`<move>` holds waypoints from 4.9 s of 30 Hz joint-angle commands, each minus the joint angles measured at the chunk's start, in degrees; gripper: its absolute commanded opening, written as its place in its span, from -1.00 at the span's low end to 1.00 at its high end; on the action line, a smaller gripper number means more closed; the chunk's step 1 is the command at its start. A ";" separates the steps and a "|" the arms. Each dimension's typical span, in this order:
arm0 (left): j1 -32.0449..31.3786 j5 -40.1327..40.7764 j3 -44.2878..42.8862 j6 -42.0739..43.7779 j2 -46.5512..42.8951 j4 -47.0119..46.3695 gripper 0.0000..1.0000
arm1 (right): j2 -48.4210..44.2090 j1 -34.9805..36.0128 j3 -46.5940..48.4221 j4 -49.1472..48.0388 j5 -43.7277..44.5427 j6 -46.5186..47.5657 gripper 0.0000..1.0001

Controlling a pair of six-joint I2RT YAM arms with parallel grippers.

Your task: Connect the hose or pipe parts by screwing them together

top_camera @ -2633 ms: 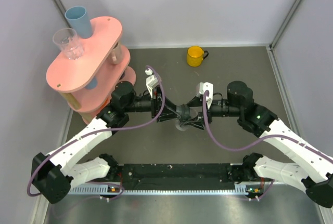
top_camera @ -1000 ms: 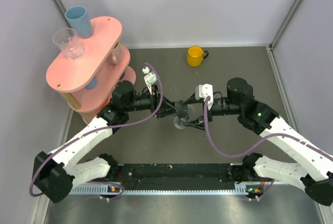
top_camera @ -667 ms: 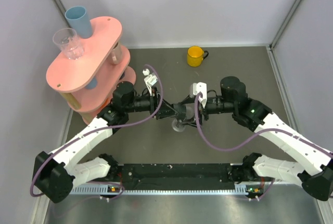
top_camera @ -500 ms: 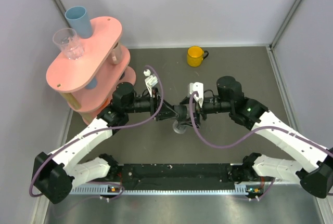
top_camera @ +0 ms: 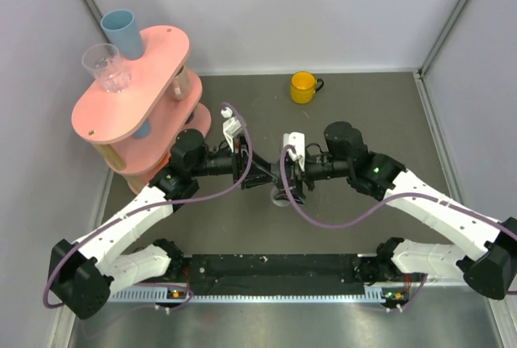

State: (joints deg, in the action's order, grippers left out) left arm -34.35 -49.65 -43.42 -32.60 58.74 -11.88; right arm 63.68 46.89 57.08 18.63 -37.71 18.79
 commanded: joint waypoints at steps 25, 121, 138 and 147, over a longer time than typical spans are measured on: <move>0.07 1.40 0.09 0.43 0.15 -3.41 -1.00 | -9.01 0.22 6.20 6.51 0.81 3.80 0.62; 0.16 0.08 0.53 -0.98 -0.56 -6.40 -1.00 | -9.45 3.03 3.90 8.69 13.35 0.81 0.89; 0.16 -0.27 0.97 -3.26 0.41 -9.21 -1.00 | -8.31 3.29 7.70 9.14 3.00 1.78 0.76; 0.16 -0.63 0.09 -4.31 0.50 -10.18 -1.00 | -5.85 3.47 3.83 7.21 -0.43 0.64 0.76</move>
State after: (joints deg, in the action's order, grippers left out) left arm -34.26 -50.15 -42.19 -36.07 59.66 -16.14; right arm 56.55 49.41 62.87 26.98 -33.17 20.43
